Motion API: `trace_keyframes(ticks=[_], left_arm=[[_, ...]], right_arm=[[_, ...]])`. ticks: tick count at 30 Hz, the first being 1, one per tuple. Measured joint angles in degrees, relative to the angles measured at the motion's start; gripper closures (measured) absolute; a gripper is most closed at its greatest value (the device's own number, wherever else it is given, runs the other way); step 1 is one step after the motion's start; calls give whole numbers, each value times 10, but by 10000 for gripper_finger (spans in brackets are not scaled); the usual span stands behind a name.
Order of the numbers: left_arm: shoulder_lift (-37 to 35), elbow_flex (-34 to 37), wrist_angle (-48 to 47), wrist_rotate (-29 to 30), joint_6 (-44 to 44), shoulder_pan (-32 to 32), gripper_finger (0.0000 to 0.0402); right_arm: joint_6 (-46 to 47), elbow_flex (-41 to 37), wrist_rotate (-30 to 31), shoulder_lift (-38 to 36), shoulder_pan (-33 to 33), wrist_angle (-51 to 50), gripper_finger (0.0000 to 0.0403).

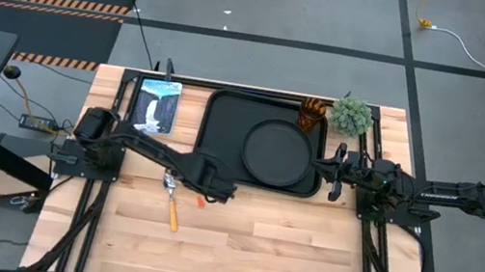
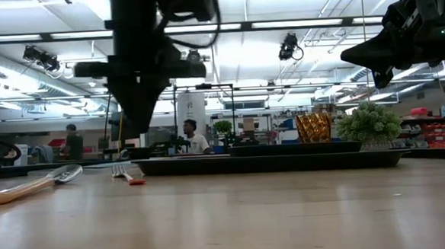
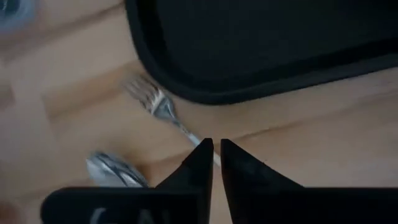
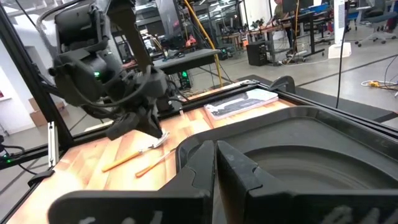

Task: Pick and place plate/cup/fork/spoon on tray
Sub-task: Put the orange fork on the black serving tray to the left of the black plate

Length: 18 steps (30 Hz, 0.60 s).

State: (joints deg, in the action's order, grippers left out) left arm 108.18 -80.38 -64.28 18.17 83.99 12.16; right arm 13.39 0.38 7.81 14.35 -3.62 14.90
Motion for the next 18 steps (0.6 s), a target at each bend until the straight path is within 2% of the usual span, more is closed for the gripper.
trace_keyframes(ticks=[4, 7, 13, 18], left_arm=[[0, 3, 2, 0, 100, 19, 330], [1, 2, 15, 0, 142, 28, 298], [10, 3, -16, 7, 154, 32, 246], [9, 2, -84, 31, 142, 25, 250]], right_arm=[[0, 0, 0, 0, 0, 0, 380], [0, 0, 0, 0, 0, 0, 380], [0, 0, 0, 0, 0, 0, 380], [0, 0, 0, 0, 0, 0, 380]])
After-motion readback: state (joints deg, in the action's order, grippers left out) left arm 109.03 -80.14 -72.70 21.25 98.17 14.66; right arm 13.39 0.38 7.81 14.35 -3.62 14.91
